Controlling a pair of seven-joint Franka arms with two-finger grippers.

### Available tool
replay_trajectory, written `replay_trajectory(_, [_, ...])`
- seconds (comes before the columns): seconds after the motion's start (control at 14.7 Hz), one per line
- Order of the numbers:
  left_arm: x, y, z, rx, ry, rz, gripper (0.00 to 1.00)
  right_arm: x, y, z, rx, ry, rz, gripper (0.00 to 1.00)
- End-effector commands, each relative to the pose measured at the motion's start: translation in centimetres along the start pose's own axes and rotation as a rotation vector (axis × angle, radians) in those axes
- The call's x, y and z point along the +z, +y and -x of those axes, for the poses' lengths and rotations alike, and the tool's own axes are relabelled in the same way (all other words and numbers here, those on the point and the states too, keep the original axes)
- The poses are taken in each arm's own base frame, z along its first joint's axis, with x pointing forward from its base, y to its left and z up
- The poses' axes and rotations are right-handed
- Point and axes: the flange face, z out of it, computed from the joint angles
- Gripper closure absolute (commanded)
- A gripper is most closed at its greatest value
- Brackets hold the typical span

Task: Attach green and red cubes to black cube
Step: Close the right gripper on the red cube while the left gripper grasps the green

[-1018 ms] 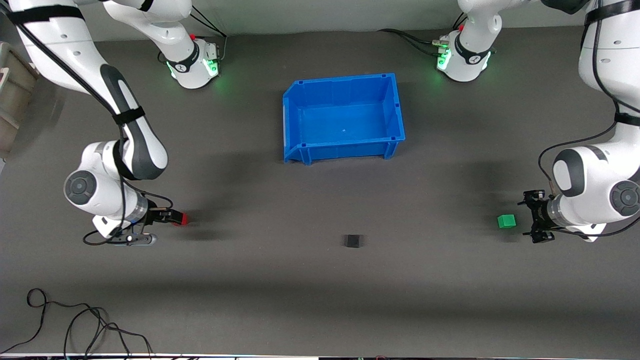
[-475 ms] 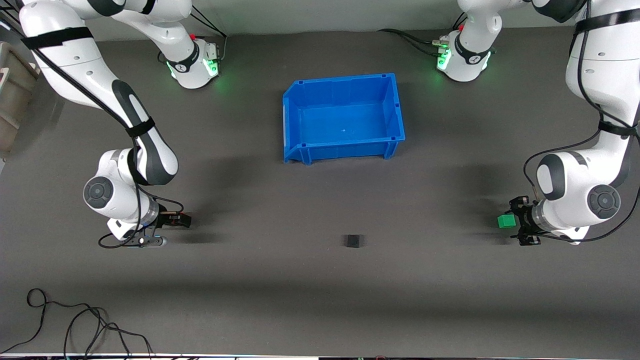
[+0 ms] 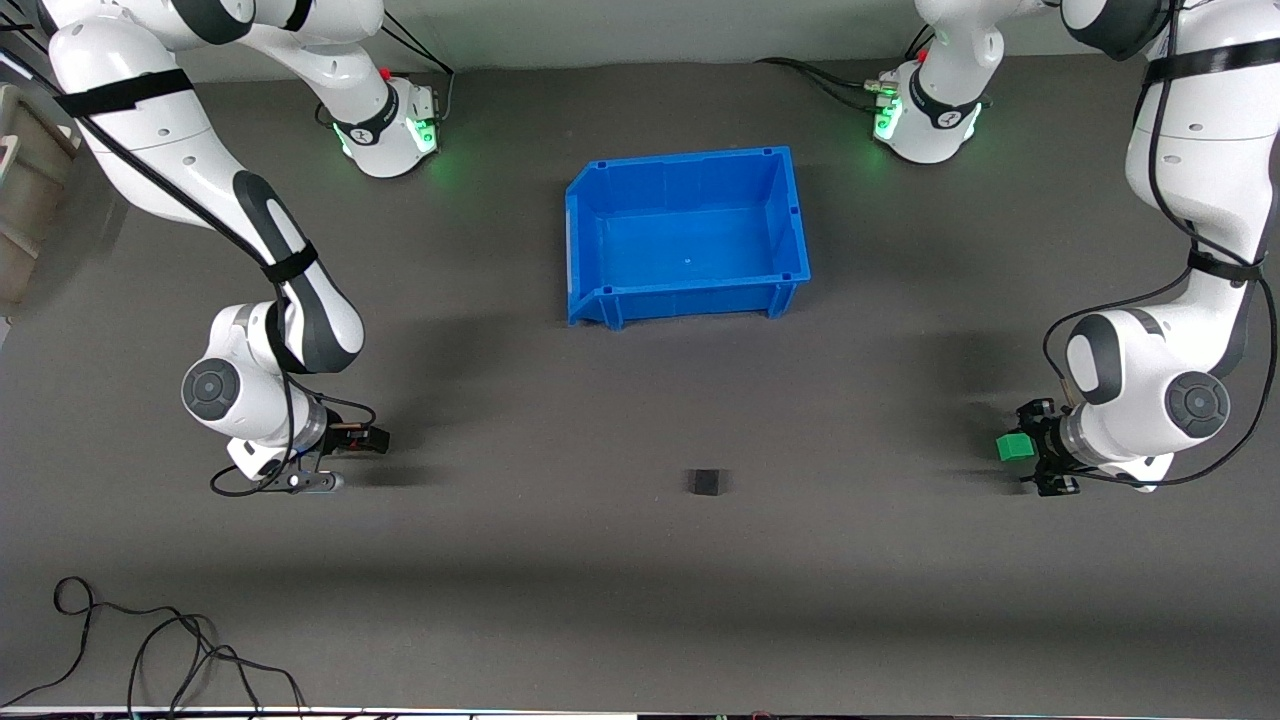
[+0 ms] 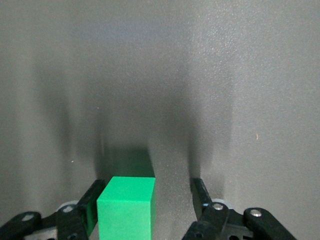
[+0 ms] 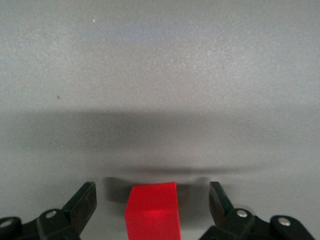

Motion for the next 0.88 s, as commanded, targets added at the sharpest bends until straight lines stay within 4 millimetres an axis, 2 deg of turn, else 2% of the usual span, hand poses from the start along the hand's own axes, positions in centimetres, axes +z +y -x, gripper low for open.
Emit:
replay_trajectory(0.0, [0.1, 0.1, -0.1, 0.02, 0.001, -0.003, 0.21, 0.4, 0.0, 0.1, 0.005, 0.008, -0.006, 0.01])
replay_trajectory(0.14, [0.0, 0.1, -0.3, 0.025, 0.007, -0.006, 0.22, 0.3, 0.0, 0.0, 0.005, 0.009, -0.006, 0.06])
replay_trajectory(0.27, [-0.5, 0.1, -1.2, 0.039, 0.011, -0.005, 0.21, 0.3, -0.1, 0.0, 0.003, 0.009, -0.006, 0.15])
replay_trajectory(0.41, [-0.5, -0.3, -2.5, 0.053, 0.008, -0.038, 0.22, 0.3, -0.1, 0.0, 0.003, 0.011, -0.006, 0.39])
replay_trajectory(0.48, [-1.0, -0.3, -2.5, 0.054, 0.008, -0.039, 0.23, 0.2, -0.2, 0.0, 0.002, 0.011, -0.006, 0.49])
replay_trajectory(0.54, [-1.4, -0.3, -2.5, 0.053, 0.008, -0.035, 0.28, 0.3, -0.1, 0.0, 0.003, 0.009, -0.006, 0.57])
replay_trajectory(0.61, [-1.4, -0.3, -2.5, 0.05, 0.007, -0.038, 0.44, 0.3, -0.1, 0.0, 0.003, 0.011, -0.007, 0.59])
replay_trajectory(0.68, [-1.4, -0.3, -2.4, 0.052, 0.005, -0.041, 0.48, 0.3, -0.1, 0.0, 0.003, 0.011, -0.007, 0.62])
replay_trajectory(0.75, [-1.5, -0.2, -2.3, 0.049, 0.001, -0.037, 0.46, 0.2, -0.1, 0.0, 0.003, 0.012, -0.007, 0.62])
replay_trajectory(0.81, [-1.5, -0.2, -2.2, 0.048, -0.002, -0.037, 0.38, 0.3, -0.1, 0.0, 0.003, 0.011, -0.007, 0.62])
